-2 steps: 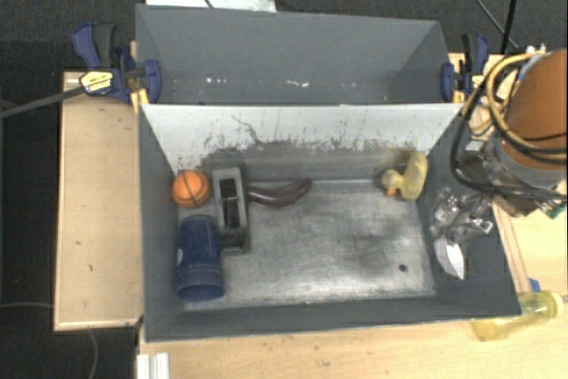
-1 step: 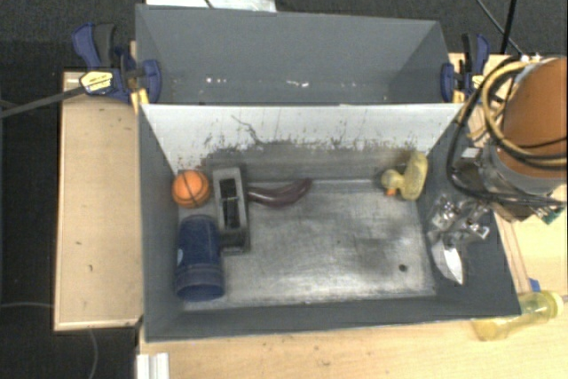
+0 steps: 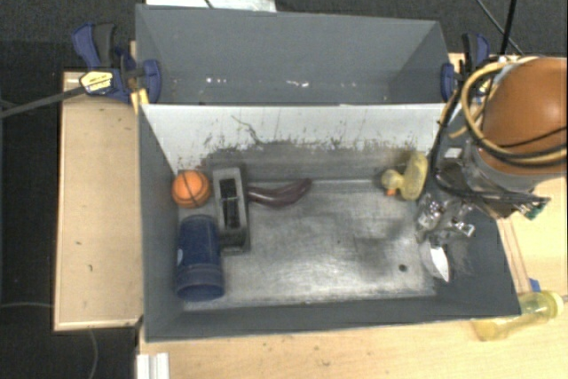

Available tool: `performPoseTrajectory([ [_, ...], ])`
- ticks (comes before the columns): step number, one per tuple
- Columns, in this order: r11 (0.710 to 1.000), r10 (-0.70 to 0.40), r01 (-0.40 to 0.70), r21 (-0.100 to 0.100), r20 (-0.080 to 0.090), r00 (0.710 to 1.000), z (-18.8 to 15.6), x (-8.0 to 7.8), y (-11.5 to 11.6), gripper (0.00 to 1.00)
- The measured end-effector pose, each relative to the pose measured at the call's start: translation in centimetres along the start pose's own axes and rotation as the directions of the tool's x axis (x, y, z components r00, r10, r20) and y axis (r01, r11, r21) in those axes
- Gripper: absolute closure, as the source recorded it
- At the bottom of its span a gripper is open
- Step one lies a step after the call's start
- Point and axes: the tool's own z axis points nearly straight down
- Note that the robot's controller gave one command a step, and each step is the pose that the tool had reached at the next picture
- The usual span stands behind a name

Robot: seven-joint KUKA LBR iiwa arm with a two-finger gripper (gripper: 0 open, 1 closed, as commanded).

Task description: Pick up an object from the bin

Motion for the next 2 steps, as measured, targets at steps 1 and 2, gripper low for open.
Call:
performPoseTrajectory([
  [1, 1.0, -0.018, 0.018, 0.011, 0.007, 1.0, 2.2, 0.7, 0.2, 1.0],
  [2, 1.0, -0.02, 0.02, 0.003, 0.002, 1.0, 4.7, 1.1, 0.3, 1.0],
])
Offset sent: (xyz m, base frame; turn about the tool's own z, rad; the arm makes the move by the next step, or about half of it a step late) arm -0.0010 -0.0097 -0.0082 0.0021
